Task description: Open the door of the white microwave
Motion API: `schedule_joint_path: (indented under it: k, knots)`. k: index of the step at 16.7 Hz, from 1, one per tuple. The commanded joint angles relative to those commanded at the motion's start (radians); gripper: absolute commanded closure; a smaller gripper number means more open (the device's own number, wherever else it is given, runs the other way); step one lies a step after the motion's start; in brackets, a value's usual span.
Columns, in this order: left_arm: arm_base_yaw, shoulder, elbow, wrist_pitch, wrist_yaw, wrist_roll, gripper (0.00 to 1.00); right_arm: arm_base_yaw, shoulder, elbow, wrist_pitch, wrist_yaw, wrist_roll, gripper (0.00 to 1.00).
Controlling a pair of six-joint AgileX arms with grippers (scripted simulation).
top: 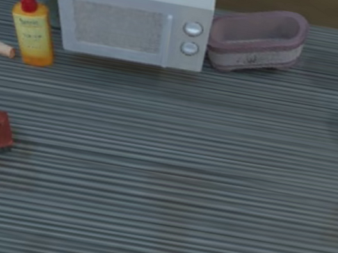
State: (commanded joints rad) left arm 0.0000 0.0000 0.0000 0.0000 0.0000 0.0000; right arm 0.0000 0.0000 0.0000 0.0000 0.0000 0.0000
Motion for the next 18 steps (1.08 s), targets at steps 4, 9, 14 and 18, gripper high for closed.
schedule_joint_path:
  k: [4,9,14,18]
  knots:
    - [-0.012,0.030,0.030,-0.016,-0.002,-0.008,0.00,0.000,0.000,0.000,0.000,0.000,0.000,0.00]
    - [-0.093,0.281,0.287,-0.155,-0.032,-0.072,0.00,0.000,0.000,0.000,0.000,0.000,0.000,0.00]
    - [-0.214,0.730,0.741,-0.399,-0.093,-0.180,0.00,0.000,0.000,0.000,0.000,0.000,0.000,0.00]
    - [-0.322,1.157,1.172,-0.627,-0.153,-0.281,0.00,0.000,0.000,0.000,0.000,0.000,0.000,0.00]
